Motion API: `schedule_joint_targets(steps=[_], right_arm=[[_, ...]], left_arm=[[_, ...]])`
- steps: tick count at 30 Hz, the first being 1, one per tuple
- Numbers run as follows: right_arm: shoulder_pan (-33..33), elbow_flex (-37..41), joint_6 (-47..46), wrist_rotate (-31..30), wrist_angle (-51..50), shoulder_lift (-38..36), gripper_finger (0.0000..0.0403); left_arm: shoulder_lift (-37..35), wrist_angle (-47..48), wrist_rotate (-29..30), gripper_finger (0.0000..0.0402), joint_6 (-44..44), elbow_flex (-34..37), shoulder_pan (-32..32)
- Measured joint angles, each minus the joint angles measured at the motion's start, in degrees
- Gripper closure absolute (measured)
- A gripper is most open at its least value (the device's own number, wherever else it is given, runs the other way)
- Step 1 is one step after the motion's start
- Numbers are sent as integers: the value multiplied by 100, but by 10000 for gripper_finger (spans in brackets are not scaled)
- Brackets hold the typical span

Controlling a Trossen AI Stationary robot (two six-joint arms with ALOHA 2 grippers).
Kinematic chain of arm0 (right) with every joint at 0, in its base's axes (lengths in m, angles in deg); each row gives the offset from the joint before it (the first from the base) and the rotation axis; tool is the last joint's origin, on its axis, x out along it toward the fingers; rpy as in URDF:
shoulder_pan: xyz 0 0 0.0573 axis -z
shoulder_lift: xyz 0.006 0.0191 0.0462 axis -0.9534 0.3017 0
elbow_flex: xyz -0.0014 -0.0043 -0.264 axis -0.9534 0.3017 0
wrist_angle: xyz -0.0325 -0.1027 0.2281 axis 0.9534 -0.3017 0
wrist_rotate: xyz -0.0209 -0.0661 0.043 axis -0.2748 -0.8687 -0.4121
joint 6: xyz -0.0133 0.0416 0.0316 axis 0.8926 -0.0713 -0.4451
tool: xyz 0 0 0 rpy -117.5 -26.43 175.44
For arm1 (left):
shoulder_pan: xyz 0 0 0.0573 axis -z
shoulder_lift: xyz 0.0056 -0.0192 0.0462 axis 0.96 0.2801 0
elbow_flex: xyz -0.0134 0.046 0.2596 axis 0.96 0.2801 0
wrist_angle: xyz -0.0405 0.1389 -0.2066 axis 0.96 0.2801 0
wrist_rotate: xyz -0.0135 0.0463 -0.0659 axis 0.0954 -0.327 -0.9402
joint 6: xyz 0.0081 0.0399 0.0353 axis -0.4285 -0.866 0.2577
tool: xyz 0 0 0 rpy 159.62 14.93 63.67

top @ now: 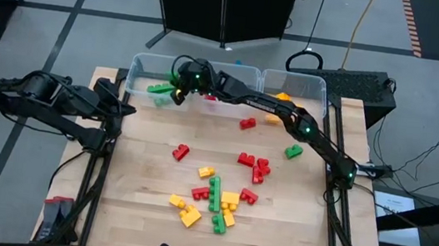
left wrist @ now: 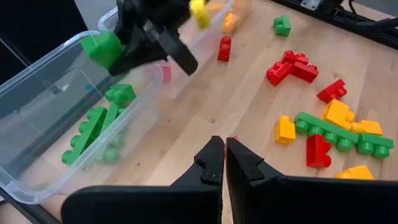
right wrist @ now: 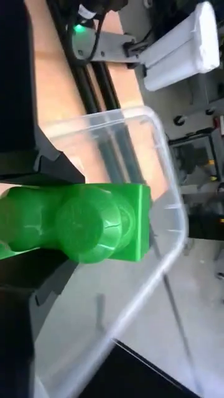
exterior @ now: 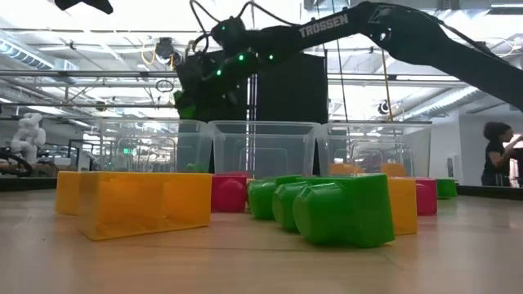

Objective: Sort blocks
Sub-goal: Put the green game piece with 2 studs into the left transparent bin

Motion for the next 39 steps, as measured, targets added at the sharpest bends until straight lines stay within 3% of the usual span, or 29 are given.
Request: schedule_joint_targets(steps=[2,8,11,16,20,26,33,39], right_arm=[[-1,-11,165,-83,121,-21,284],[16,-2,130,-262,-1,-40,163],[42,-2,118,-268,-14,-47,135],[52,11,178,-268,-357,-193,135],[49,13,741,-238,-1231,-862,151],[-44,-24,2019,-242,-3866,-2491,161],[55,13,1238,-262,-7470,-3347,161],[-113,1405,832,-258,-7331,-4453,161]], left_arm=[[0,-2,6,402,2,0,0],[0,-2,73,402,2,0,2],[0,-2,90,402,2,0,1],[0,-2,90,402,6,0,0],[0,-2,87,402,9,0,0],[0,-2,87,402,4,0,1],[0,-2,87,402,4,0,0],[0,-2,89,402,6,0,0]])
